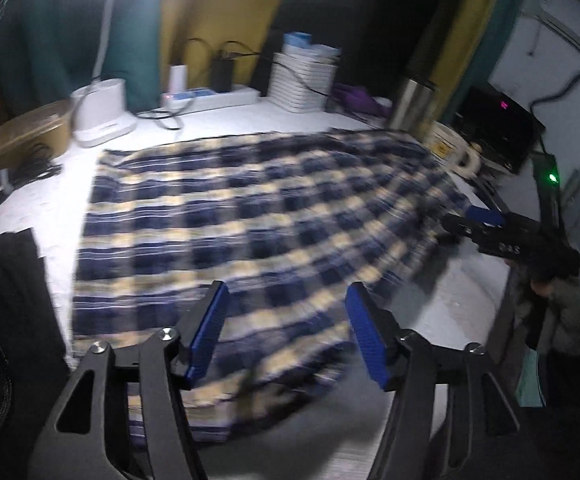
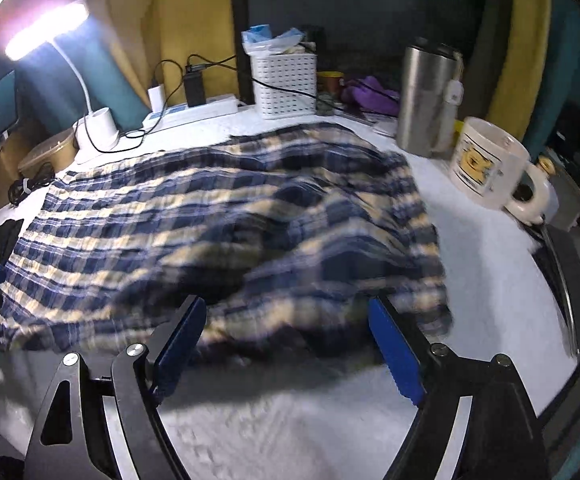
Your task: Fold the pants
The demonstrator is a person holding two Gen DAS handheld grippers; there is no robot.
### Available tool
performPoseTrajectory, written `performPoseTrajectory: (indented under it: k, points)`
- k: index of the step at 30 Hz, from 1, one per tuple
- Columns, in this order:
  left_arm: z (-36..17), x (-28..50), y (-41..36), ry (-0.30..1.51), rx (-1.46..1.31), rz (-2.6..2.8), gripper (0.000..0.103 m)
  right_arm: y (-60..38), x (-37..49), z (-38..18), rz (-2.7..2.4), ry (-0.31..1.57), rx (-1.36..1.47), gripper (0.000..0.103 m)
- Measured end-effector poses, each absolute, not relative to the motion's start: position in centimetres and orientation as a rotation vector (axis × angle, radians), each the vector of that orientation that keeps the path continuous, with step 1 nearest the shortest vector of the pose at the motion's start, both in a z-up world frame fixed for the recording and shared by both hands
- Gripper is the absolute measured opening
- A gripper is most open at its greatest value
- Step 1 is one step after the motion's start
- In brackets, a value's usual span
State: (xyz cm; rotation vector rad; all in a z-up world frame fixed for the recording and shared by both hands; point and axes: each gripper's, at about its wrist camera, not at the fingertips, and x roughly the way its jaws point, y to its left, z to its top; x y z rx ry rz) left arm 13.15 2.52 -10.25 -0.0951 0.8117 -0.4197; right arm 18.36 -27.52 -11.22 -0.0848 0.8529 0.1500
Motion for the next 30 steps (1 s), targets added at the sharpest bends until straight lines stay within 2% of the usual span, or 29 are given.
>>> performPoseTrajectory:
  k: [13,14,16,17,19,20,21,23,27,30]
  points:
    - [-12.9,13.2,-1.3,0.871,0.079,-0.403,0.063,-30.5,18.3,-12.1,0.157,0.840,-0.054,0.082]
    - [-13.1,13.3,-1.2,0.874,0.082,-0.399,0.063,-30.3,18.7,-12.3,0.164,0.845,-0.048,0.077]
    - [-13.5,13.2,-1.3,0.877,0.095,-0.394,0.055,-30.0,19.3,-12.8,0.180,0.855,-0.040,0.073]
    - [-13.6,13.3,-1.3,0.880,0.100,-0.394,0.045,-29.9,19.4,-12.9,0.186,0.854,-0.040,0.071]
    - [-13.8,13.2,-1.5,0.888,0.114,-0.402,0.031,-29.5,19.7,-13.2,0.192,0.846,-0.062,0.059]
    - [-13.9,13.1,-1.7,0.888,0.122,-0.405,0.021,-29.3,19.8,-13.3,0.192,0.844,-0.076,0.046]
    - [-13.9,13.0,-1.9,0.884,0.133,-0.408,0.017,-29.1,19.8,-13.3,0.200,0.842,-0.087,0.028]
    - [-13.7,12.6,-2.4,0.867,0.164,-0.407,0.011,-29.0,19.6,-13.3,0.213,0.835,-0.107,0.011]
    - [-12.7,11.9,-2.5,0.834,0.176,-0.399,0.009,-29.0,18.6,-12.8,0.211,0.810,-0.164,0.003]
    - [-12.1,11.2,-2.5,0.818,0.179,-0.396,0.009,-29.3,17.4,-12.0,0.204,0.790,-0.196,0.002]
